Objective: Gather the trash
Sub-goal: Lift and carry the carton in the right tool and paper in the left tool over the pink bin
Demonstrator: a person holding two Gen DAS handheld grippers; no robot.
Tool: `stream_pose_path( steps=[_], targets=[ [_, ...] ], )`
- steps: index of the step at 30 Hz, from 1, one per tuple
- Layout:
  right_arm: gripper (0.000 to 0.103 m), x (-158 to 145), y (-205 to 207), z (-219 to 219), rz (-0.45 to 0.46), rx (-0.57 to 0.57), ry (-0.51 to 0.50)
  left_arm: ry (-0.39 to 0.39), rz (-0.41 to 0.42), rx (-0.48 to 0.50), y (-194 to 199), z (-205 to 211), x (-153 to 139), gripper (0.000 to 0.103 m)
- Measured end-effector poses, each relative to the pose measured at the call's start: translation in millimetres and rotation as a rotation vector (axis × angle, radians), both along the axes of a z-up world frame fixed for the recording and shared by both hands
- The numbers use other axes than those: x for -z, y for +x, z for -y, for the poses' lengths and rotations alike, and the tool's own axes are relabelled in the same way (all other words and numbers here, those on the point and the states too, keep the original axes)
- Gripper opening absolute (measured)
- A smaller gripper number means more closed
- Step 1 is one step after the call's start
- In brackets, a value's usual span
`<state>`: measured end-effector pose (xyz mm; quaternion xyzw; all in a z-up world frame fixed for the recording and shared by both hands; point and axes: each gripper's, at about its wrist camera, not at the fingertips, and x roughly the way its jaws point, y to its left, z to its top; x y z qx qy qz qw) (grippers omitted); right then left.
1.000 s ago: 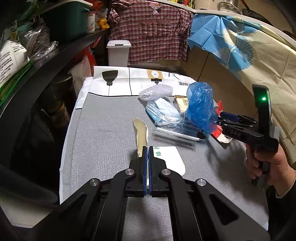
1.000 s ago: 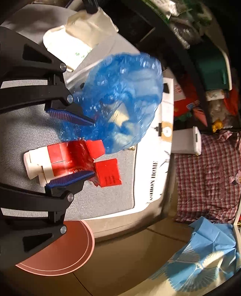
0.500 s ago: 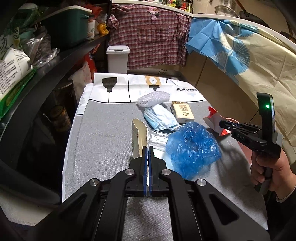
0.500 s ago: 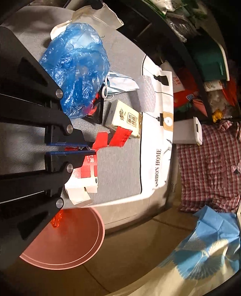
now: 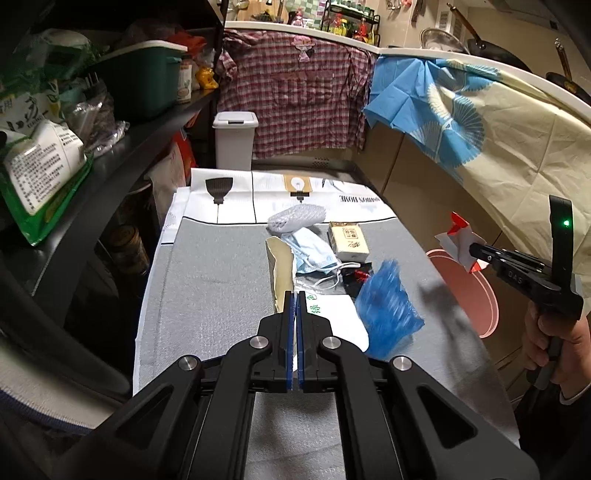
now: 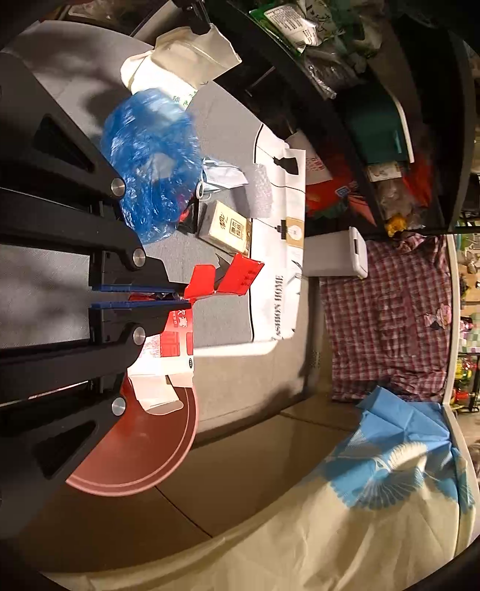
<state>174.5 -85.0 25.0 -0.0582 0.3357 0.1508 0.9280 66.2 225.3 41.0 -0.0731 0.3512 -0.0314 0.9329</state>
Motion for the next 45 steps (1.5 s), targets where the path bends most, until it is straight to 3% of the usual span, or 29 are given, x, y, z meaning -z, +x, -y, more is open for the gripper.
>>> stream_pose_path(
  steps=[9,17,28,45],
  targets=[
    [0.004,-24.4,-24.0,18.8,0.025,-0.013,0.058,-0.001,0.032,-0.003,-18.5,5.5,-12.2,0.001],
    [0.004,-40.6,-44.7,26.7,0.077,-0.049,0.037,-0.004,0.059,-0.004,-30.3,9.6,-23.2,0.001],
    [0.004,-40.5,-52.9,58.4,0.084,-0.047,0.06,0.015,0.07,0.021,-30.3,34.8,-28.9,0.001],
    [0.004,-27.0,-45.4,107.7,0.085,0.03,0.108,0.039,0.091,0.098,-11.3,108.1,-34.0,0.001]
  ],
)
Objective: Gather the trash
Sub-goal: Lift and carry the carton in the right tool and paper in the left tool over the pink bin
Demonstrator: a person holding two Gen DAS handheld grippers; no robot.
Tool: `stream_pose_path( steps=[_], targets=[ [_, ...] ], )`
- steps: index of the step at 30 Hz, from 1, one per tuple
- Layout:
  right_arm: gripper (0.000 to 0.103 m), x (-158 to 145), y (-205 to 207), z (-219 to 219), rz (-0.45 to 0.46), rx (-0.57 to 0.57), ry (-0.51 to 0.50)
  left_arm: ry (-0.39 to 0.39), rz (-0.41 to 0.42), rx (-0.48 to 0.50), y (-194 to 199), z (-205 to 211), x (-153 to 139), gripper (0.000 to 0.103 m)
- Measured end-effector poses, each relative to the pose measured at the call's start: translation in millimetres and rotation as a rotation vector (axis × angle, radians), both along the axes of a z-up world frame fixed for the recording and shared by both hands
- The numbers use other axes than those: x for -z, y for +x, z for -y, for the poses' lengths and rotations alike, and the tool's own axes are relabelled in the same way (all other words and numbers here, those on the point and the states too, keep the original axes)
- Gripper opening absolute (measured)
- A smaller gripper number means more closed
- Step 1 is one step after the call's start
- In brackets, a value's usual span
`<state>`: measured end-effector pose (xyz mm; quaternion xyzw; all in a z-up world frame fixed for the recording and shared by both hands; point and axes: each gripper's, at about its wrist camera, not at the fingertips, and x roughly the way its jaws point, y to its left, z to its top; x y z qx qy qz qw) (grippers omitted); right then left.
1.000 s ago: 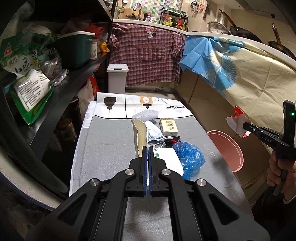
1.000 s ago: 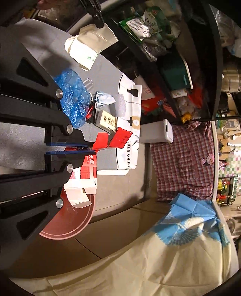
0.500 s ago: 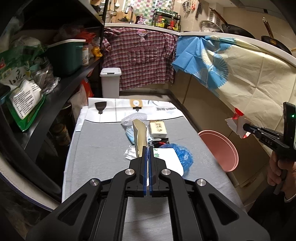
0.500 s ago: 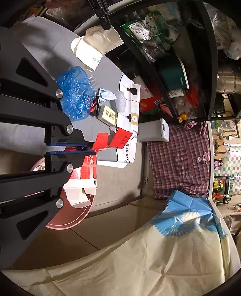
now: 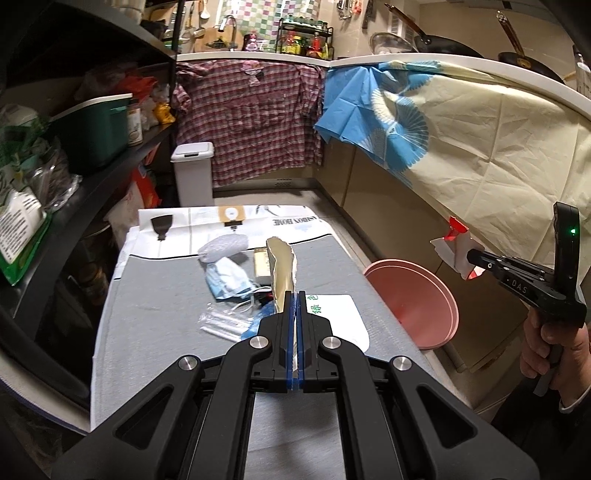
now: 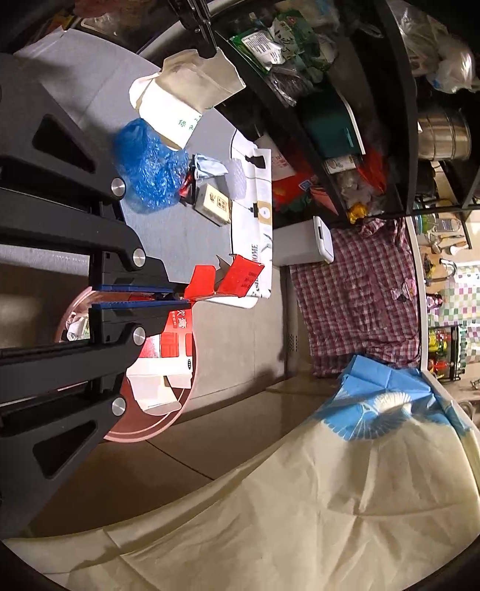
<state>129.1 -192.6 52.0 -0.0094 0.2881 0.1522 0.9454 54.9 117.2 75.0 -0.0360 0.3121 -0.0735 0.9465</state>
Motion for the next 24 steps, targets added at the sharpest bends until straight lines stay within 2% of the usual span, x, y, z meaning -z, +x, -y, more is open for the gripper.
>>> stream_pose_path(
  steps=[24],
  targets=[
    [0.004,-1.0,16.1,46.2,0.007,0.106,0.054,0.002,-0.032,0.081,29.7,66.0,15.1,0.001]
  ],
)
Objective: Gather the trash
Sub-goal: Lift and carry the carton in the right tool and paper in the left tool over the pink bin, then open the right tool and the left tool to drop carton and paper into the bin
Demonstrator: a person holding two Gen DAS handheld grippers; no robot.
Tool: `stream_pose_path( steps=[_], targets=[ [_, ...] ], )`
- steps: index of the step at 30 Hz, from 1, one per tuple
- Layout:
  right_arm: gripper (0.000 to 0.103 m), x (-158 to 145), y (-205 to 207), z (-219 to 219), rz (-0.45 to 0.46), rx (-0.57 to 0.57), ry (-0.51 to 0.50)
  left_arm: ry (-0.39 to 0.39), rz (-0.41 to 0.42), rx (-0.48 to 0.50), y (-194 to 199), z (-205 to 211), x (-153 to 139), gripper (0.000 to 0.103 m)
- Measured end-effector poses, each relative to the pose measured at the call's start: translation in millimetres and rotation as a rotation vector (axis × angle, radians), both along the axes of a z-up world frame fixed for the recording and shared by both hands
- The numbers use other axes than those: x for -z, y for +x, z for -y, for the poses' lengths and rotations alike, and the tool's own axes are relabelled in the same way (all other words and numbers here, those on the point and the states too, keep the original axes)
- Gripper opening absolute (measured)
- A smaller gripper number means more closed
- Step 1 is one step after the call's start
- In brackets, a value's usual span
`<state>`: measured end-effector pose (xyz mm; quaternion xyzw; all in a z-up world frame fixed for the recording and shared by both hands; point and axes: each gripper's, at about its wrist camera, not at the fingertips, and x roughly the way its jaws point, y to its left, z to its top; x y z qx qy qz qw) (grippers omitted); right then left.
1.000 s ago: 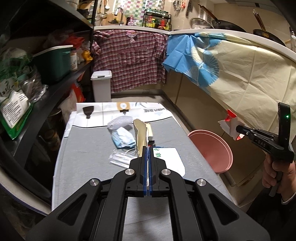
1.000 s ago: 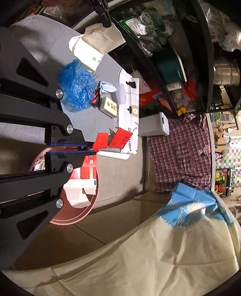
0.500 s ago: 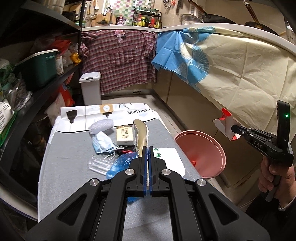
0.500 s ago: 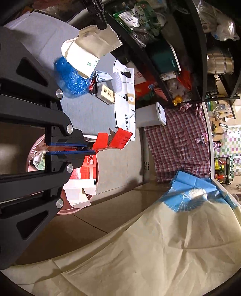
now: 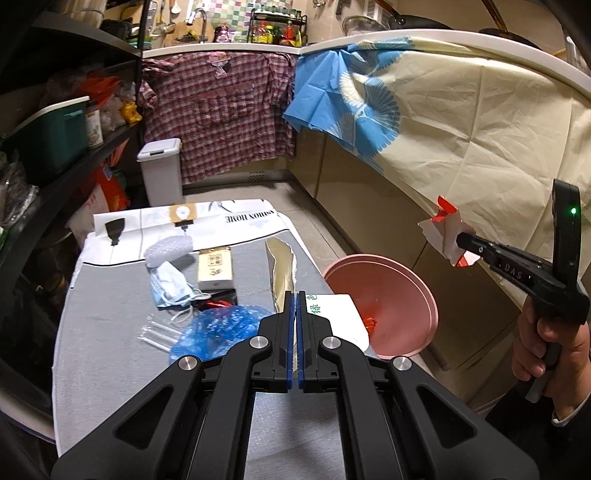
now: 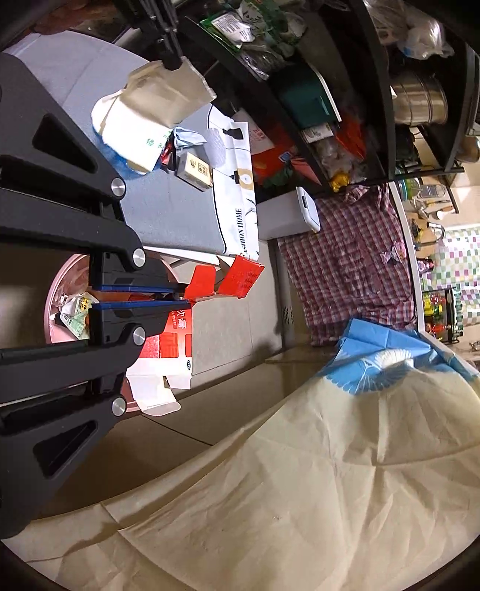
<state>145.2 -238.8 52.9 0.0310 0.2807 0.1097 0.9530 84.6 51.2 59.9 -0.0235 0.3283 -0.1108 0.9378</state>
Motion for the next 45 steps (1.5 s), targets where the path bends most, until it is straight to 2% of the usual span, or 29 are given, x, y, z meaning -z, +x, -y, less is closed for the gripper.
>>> stream_pose_path(
  steps=[9,24,40,42,44,45],
  targets=[
    [0.004,7.8,20.4,19.4,-0.039,0.05,0.059,0.022,-0.041,0.054,24.0,29.5,18.4,0.001],
    [0.004,26.0,61.1,25.9,-0.099,0.085,0.108,0.023,-0.044,0.141,83.8,93.2,34.3,0.001],
    [0.004,54.9,92.1,32.7,-0.17,0.123,0.083,-0.006,-0.123,0.216,128.7,134.2,81.1,0.001],
    [0.008,59.3,96.8,33.3,-0.186,0.137,0.071,0.0,-0.15,0.231,129.8,137.2,87.3,0.004],
    [0.017,64.8,101.5,33.1,-0.21,0.144,0.07,0.008,-0.157,0.23,125.8,136.6,90.9,0.019],
    [0.02,65.9,102.4,32.9,-0.212,0.145,0.068,0.006,-0.154,0.226,123.7,134.6,90.8,0.022]
  ],
)
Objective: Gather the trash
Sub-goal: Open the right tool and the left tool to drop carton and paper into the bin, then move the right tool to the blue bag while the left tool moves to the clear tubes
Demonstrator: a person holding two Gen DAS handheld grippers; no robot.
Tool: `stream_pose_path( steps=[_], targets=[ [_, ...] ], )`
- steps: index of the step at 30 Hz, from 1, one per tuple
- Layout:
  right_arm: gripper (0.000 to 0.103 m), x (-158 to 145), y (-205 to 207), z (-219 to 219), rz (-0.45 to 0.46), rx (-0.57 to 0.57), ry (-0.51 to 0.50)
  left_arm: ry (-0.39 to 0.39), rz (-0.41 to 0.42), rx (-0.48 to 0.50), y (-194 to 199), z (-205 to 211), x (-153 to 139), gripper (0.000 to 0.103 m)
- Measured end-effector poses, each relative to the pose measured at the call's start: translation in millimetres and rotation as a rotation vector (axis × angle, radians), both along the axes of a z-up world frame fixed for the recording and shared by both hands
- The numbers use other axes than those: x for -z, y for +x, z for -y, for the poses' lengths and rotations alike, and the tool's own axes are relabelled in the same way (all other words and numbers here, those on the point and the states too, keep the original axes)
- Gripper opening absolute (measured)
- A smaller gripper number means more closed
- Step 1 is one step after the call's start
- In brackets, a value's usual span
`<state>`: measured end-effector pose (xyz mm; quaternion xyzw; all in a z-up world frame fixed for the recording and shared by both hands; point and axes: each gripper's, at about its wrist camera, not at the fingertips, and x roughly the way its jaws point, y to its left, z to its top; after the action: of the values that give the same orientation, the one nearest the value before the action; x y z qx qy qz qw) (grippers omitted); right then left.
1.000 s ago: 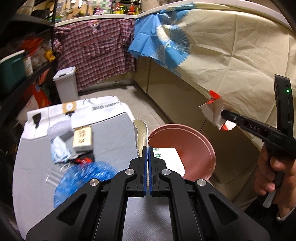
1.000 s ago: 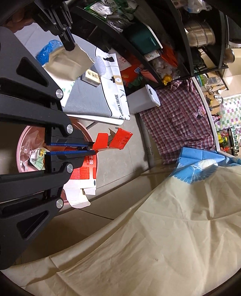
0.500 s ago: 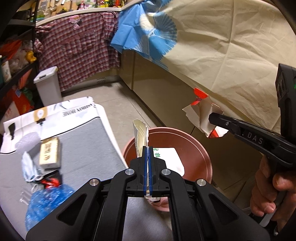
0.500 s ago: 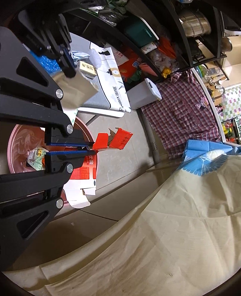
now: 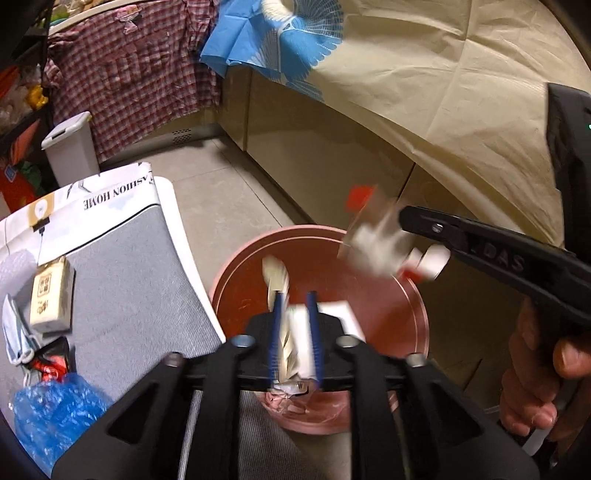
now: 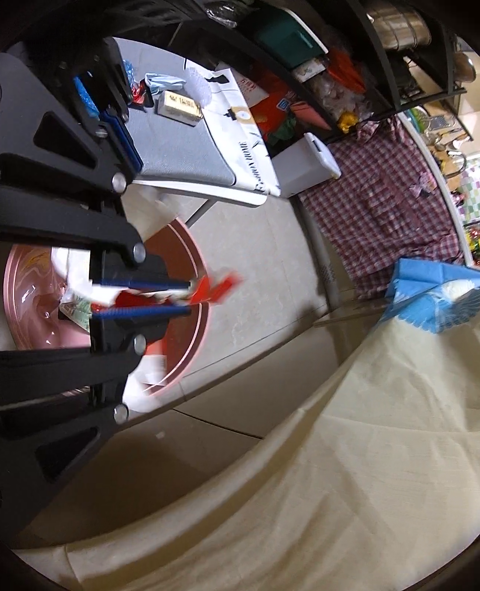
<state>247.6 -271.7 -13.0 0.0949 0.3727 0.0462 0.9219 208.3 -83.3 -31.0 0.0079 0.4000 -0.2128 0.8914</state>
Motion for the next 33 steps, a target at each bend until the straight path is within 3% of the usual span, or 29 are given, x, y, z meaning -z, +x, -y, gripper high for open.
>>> stream_pose_path(
  steps=[2,8,17,28,33],
  targets=[
    [0.039,-0.9,0.0,-2.3,0.004,0.003,-0.016,-0.01,0.0,-0.01,-6.2,-6.8,-0.8,0.025],
    [0.04,-6.5,-11.2,-13.2,0.029,-0.031,-0.04,-0.04,0.008,-0.058,-33.7,-37.7,-11.3,0.025],
    [0.04,-29.4,-44.3,-28.6,0.097,-0.093,-0.047,-0.065,0.059,-0.175,-89.0,-100.8,-53.6,0.025],
    [0.04,-47.7,-85.1,-67.2,0.159,-0.168,-0.03,-0.006,0.123,-0.279,-136.5,-182.0,-109.7,0.025],
    [0.04,-49.4,-99.6,-95.9,0.2,-0.218,-0.066,-0.069,0.133,-0.355,-144.3,-213.1,-109.0,0.025]
  ],
)
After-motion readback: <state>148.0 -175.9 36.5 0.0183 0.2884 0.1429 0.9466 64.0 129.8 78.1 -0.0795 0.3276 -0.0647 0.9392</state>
